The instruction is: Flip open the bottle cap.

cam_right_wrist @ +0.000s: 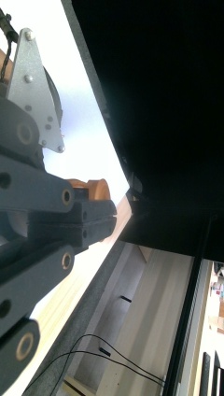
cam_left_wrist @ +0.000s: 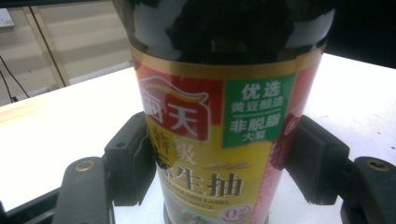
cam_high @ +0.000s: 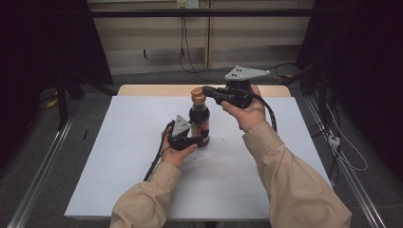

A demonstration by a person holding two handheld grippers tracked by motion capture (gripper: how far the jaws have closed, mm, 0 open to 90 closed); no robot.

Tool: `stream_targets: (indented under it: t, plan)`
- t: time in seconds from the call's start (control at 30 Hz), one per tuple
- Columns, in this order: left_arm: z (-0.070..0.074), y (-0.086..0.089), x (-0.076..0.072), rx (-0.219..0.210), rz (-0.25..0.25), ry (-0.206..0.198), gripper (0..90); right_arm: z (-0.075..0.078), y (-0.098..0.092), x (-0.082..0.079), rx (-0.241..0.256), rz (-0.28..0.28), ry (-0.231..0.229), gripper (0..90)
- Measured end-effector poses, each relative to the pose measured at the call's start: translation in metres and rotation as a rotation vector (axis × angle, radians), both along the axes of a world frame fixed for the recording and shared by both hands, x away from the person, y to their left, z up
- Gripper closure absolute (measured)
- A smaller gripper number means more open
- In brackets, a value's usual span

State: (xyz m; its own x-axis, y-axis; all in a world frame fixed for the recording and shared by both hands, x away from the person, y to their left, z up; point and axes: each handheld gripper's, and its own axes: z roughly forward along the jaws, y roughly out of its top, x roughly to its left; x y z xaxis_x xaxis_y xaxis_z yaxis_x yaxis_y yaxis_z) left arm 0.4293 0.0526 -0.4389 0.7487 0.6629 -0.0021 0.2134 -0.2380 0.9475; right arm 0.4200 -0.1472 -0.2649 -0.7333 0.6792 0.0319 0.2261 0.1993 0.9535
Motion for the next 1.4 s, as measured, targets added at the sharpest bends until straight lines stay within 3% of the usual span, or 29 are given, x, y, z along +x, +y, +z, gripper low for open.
stream_targets:
  t: [0.27, 0.33, 0.43, 0.73, 1.03, 1.13, 1.4]
  plan:
    - [0.000, 0.001, 0.000, 0.005, 0.009, -0.001, 30.3, 0.005, 0.004, 0.004, -0.008, 0.003, -0.015, 90.0]
    - [-0.001, 0.001, 0.000, -0.008, 0.011, 0.016, 30.1, 0.005, 0.006, 0.005, -0.009, 0.005, -0.014, 90.0]
    - [0.000, 0.001, 0.000, 0.022, 0.009, -0.001, 29.6, 0.004, 0.010, 0.006, -0.012, 0.013, -0.021, 90.0]
    - [-0.001, -0.003, -0.003, 0.039, 0.006, -0.015, 29.8, 0.016, 0.010, 0.009, -0.002, 0.000, -0.052, 90.0]
    - [-0.006, -0.005, -0.004, 0.005, 0.001, 0.011, 29.8, 0.020, 0.027, 0.018, 0.011, 0.013, -0.065, 90.0]
    - [-0.007, -0.004, -0.004, -0.019, 0.022, 0.023, 29.7, 0.017, 0.034, 0.019, -0.025, 0.022, -0.056, 90.0]
    - [-0.008, -0.002, -0.001, -0.024, 0.012, 0.019, 29.7, 0.014, 0.032, 0.021, -0.018, 0.021, -0.053, 90.0]
